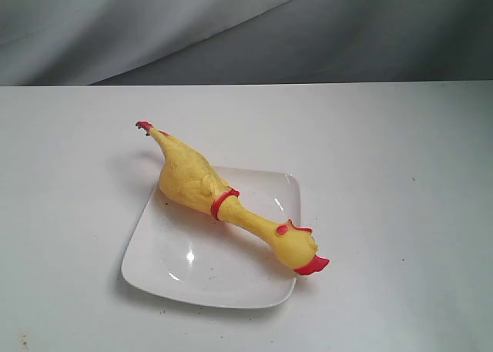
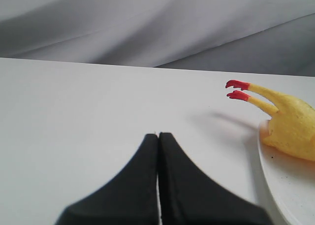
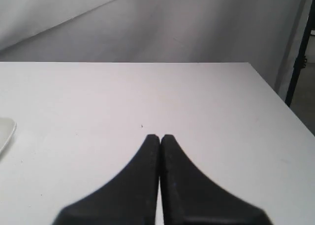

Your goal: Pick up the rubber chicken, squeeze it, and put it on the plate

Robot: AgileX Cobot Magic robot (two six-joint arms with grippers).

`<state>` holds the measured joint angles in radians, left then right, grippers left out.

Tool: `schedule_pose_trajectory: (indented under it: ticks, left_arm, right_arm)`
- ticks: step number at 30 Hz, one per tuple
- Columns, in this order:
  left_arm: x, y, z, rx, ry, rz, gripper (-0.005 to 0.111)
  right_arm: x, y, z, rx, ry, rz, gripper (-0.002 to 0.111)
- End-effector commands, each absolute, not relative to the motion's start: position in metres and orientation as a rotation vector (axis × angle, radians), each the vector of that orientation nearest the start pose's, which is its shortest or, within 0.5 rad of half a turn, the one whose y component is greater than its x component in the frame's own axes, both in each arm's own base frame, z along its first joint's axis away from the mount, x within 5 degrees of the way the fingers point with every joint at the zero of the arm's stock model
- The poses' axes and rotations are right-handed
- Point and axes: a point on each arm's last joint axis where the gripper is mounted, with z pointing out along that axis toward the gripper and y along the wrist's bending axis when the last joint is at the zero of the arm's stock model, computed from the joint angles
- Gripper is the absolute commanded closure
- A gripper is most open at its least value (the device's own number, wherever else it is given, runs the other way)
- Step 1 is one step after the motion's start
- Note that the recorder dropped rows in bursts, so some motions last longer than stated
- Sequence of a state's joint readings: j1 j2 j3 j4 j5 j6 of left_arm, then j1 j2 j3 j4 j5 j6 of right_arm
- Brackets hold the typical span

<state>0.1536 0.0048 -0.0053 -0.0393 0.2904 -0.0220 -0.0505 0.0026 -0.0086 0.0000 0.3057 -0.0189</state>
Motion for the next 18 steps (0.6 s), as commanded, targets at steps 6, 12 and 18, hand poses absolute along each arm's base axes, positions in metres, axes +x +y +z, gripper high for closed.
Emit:
schedule_pose_trajectory:
  ticks: [6,12,18]
  left_arm:
    - [0.0542,0.0072,0.1875,-0.181,1.759,0.053,0.106]
    - [0.0542,0.0072,0.1875,-0.181,1.759,0.053,0.106]
    - [0.0542,0.0072,0.1875,-0.181,1.759,0.053,0.106]
  right_arm:
    - [0.0538,-0.0022,0.1835,0.032,1.812,-0.039,0.108]
    - [0.0537,-0.0022,0.1831,0.009,1.817,-0.057,0.108]
    - [0.0537,-0.0022,0.1831,0.009,1.817,-0.057,0.108]
